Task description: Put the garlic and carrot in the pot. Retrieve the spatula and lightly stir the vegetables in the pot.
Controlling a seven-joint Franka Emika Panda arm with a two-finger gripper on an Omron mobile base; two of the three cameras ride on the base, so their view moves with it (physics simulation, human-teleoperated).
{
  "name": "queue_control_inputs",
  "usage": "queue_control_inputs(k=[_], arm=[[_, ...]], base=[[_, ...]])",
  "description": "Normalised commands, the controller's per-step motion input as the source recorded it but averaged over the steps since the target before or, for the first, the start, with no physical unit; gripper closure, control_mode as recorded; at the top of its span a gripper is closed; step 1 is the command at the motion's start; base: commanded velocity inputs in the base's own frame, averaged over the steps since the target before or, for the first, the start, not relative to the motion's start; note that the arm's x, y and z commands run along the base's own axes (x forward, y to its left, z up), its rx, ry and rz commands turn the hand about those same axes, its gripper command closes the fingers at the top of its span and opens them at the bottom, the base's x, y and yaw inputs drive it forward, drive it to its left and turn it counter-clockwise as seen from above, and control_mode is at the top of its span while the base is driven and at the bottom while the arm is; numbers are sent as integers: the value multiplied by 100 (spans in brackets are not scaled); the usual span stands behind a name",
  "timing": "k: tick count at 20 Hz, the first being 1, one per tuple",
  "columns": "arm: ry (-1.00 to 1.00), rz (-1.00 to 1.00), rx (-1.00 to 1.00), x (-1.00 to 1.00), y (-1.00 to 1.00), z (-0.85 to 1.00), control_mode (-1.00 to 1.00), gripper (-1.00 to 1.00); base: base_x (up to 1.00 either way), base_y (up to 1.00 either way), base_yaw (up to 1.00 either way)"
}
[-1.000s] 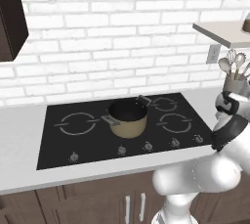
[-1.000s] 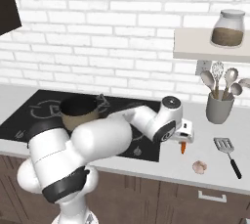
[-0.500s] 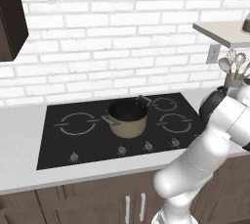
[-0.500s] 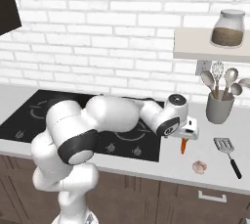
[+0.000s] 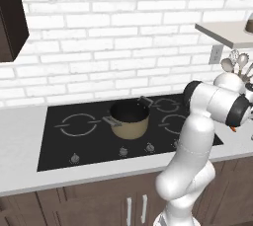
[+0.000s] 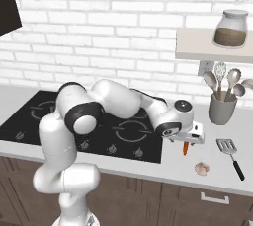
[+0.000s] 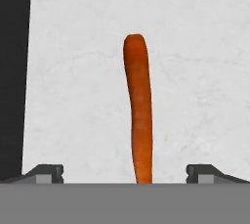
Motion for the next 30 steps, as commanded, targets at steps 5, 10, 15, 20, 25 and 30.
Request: queue_control_inputs(k=[5,10,15,20,25,30], arm=[[0,0,0,2,-13,-8,-100,-100],[0,0,0,0,0,-14,-100,-100],[0,0,0,4,7,-18,-100,-100],[0,-1,-2,13,18,-15,-100,-100],[0,0,-1,23,6,-16,-100,-100],[0,0,0,17,0,-15,-100,-100]], base=[[0,0,0],[0,0,0],[0,0,0],[0,0,0],[0,0,0],[0,0,0]])
